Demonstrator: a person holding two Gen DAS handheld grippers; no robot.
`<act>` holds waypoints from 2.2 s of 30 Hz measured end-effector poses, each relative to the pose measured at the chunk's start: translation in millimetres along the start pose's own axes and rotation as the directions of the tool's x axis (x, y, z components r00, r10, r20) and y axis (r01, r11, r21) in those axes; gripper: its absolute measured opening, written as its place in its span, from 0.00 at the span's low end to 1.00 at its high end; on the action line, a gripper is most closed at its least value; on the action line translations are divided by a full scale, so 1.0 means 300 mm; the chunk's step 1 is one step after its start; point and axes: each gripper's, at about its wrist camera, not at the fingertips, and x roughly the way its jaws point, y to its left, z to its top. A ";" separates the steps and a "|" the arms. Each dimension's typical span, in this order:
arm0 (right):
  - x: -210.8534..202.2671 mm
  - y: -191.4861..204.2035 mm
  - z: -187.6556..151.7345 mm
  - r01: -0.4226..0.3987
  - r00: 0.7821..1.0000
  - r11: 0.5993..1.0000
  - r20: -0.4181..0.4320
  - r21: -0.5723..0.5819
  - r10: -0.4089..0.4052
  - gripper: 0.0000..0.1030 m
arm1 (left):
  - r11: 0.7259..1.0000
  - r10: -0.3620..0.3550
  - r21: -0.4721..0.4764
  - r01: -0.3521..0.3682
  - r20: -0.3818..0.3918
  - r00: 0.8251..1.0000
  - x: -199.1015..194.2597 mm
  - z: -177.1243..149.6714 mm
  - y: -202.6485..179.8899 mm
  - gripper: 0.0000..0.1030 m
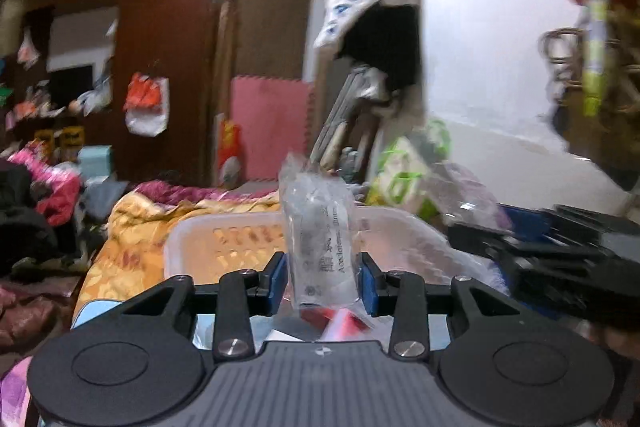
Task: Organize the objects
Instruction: 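Carry both packets over the white basket and release them inside, then grasp the white carton with red characters with the right gripper while the left gripper grasps the red ball bag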
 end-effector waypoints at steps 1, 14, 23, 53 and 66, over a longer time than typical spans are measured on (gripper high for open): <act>0.010 0.001 -0.004 0.015 1.000 1.000 -0.004 -0.012 -0.015 0.56 | 1.000 0.027 0.006 -0.027 -0.005 1.000 0.029 0.003 0.002 0.71; -0.183 -0.060 -0.198 0.058 0.998 0.997 -0.012 0.046 -0.058 1.00 | 0.998 -0.022 0.057 0.020 0.031 0.999 -0.256 -0.263 0.015 0.88; -0.085 -0.098 -0.358 0.039 0.978 0.987 -0.209 0.156 -0.005 0.95 | 0.996 -0.080 0.038 0.085 -0.103 0.991 -0.289 -0.507 -0.006 0.88; -0.346 -0.002 -0.412 0.003 1.000 0.992 -0.021 0.129 0.000 0.55 | 0.999 -0.023 0.030 0.025 -0.063 0.998 -0.274 -0.579 -0.054 0.50; -0.343 -0.042 -0.455 0.002 0.999 0.982 -0.037 0.191 0.005 0.55 | 0.999 -0.038 0.017 0.038 0.001 0.999 -0.325 -0.553 0.022 0.50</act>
